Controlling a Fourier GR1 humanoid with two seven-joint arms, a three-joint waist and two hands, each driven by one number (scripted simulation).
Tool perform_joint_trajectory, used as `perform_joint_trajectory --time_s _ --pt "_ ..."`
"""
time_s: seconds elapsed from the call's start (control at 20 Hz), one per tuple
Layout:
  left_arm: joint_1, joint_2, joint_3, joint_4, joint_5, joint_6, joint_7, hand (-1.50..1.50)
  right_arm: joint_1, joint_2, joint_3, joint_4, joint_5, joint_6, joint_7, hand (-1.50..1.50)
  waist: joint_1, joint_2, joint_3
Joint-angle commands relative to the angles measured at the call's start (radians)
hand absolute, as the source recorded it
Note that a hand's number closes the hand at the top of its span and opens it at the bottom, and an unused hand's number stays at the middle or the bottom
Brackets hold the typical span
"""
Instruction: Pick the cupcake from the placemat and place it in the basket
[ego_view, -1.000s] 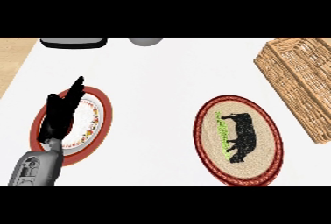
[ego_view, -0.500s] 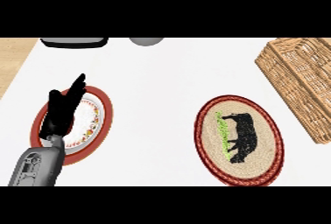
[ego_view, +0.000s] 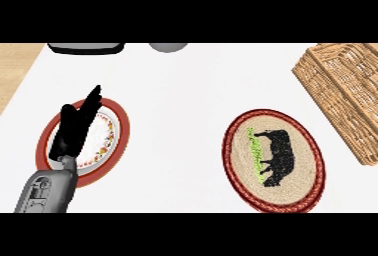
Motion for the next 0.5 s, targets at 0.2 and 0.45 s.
perform_joint_trajectory --time_s 0.2,0.45 --pt "0.037 0.041 0.031 -0.022 0.024 -0.044 -0.026 0.0 -0.059 0.029 0.045 0.278 0.081 -0.137 -0.145 1.5 0.009 0.001 0.0" --pt "-0.023 -0.019 -0.006 0.044 -0.029 0.023 -0.017 0.0 -0.054 0.076 -0.033 0.382 0.012 -0.115 -0.086 1.5 -0.003 0.002 0.0"
